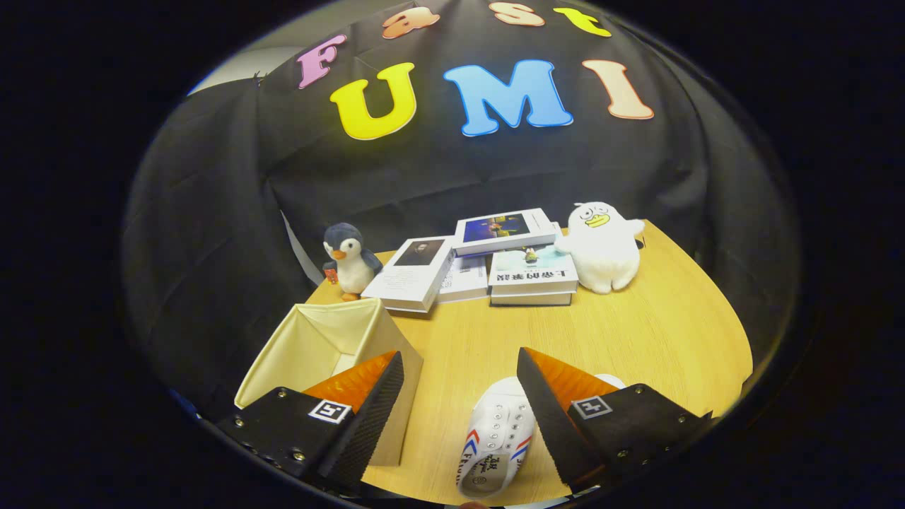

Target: Open the storage box then place both shoes into the box .Put the left shoe in first, then the right shoe, with the right side of both shoes facing outward in a uniform manner.

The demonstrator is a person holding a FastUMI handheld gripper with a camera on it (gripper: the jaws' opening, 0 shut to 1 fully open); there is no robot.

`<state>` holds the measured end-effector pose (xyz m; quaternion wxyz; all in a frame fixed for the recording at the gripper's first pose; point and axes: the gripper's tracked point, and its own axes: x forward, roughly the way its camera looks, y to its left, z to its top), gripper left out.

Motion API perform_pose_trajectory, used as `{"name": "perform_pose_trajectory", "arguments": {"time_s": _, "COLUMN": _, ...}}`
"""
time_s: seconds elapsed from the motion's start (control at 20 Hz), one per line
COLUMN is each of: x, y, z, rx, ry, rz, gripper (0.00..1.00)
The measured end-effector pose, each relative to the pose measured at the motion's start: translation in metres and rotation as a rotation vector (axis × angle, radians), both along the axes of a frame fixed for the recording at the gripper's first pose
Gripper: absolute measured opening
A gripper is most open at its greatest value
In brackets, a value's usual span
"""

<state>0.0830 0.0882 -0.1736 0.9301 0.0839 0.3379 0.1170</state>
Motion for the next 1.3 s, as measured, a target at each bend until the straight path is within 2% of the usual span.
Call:
{"name": "perform_pose_trajectory", "arguments": {"time_s": 0.2, "x": -0.007, "y": -0.018, "z": -0.041, "rx": -0.011, "ry": 0.092, "rz": -0.018, "gripper": 0.98}}
{"name": "perform_pose_trajectory", "arguments": {"time_s": 0.35, "x": -0.015, "y": -0.021, "z": -0.064, "rx": 0.033, "ry": 0.168, "rz": -0.030, "gripper": 0.98}}
{"name": "perform_pose_trajectory", "arguments": {"time_s": 0.65, "x": -0.028, "y": -0.033, "z": -0.103, "rx": -0.008, "ry": 0.273, "rz": 0.001, "gripper": 0.98}}
{"name": "perform_pose_trajectory", "arguments": {"time_s": 1.05, "x": -0.050, "y": -0.045, "z": -0.144, "rx": -0.007, "ry": 0.414, "rz": -0.022, "gripper": 0.98}}
{"name": "perform_pose_trajectory", "arguments": {"time_s": 1.3, "x": -0.056, "y": -0.047, "z": -0.156, "rx": 0.014, "ry": 0.456, "rz": -0.034, "gripper": 0.96}}
